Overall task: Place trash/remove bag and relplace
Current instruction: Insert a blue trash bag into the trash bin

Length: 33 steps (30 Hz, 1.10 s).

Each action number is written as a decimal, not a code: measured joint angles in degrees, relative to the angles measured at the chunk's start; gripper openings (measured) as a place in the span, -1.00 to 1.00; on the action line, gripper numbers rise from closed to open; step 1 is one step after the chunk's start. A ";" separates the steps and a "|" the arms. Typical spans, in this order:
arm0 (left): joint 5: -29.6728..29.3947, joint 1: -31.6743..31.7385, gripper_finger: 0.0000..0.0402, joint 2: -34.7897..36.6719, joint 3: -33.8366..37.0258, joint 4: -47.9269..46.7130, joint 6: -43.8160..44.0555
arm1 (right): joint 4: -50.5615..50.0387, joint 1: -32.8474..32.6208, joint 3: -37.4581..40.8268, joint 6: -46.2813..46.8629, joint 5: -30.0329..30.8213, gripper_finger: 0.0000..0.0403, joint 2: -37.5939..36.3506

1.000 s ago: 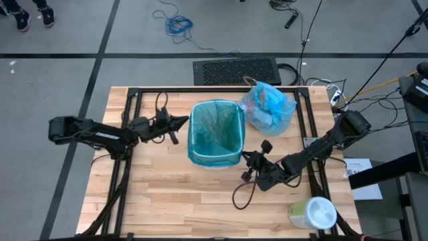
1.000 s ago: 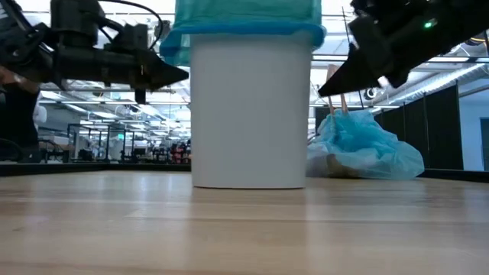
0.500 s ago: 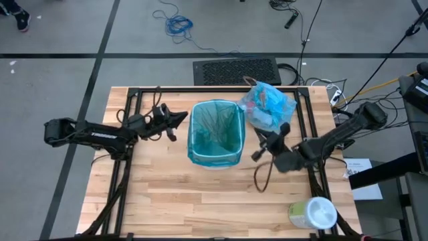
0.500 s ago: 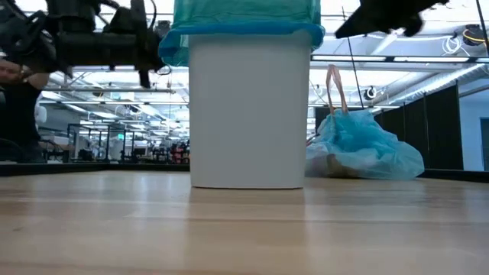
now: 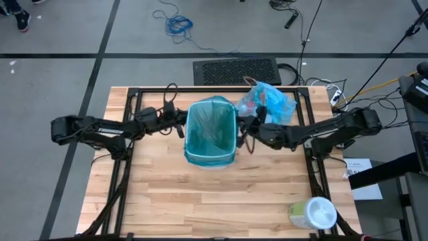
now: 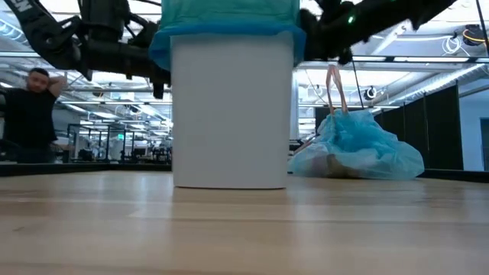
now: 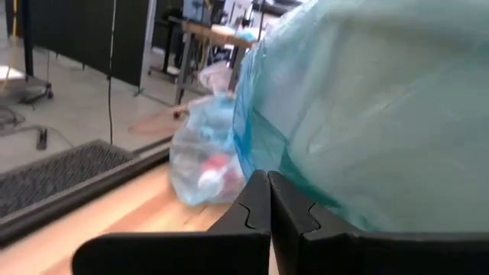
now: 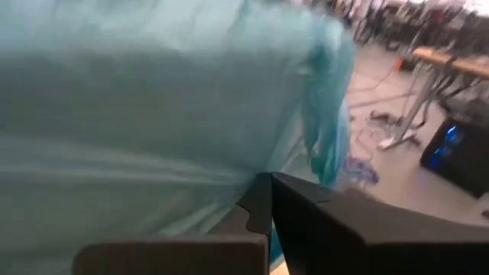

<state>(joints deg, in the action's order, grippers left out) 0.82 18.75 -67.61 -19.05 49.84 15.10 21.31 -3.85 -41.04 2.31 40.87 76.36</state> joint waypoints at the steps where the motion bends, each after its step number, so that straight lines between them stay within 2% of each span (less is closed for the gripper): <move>1: 0.00 0.01 -1.00 -0.78 0.00 0.01 0.60 | -0.08 0.31 0.00 0.92 -0.75 -1.00 1.19; 7: 0.00 -0.36 -1.00 -3.93 0.00 0.49 1.15 | 0.96 0.20 0.00 4.39 -1.38 -1.00 7.40; 10: 0.12 -0.51 -1.00 -3.76 0.00 0.81 1.10 | 1.10 -0.29 0.00 4.43 -2.04 -1.00 7.86; 14: 0.20 -0.47 -1.00 -1.99 0.00 0.77 -0.26 | 1.10 -1.38 0.00 3.56 -1.52 -1.00 5.10; 20: 0.21 0.57 -1.00 2.22 0.00 -0.37 -2.15 | 1.04 -3.90 0.00 -2.80 5.90 -1.00 -1.87; 23: 0.20 1.33 -1.00 4.97 0.00 -2.81 -2.45 | 1.26 -4.00 0.00 -4.61 6.77 -1.00 -4.86; 27: 0.20 2.72 -1.00 8.90 0.00 -7.37 -3.70 | 1.24 -2.11 0.00 -4.83 4.64 -1.00 -5.95; 33: -1.04 6.96 -1.00 14.71 0.00 -13.88 -6.46 | 1.04 0.96 0.00 -2.56 -0.78 -1.00 -3.41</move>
<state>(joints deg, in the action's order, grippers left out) -0.22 25.71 -52.90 -19.05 35.96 8.64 22.35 -2.89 -41.04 -0.24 40.09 72.94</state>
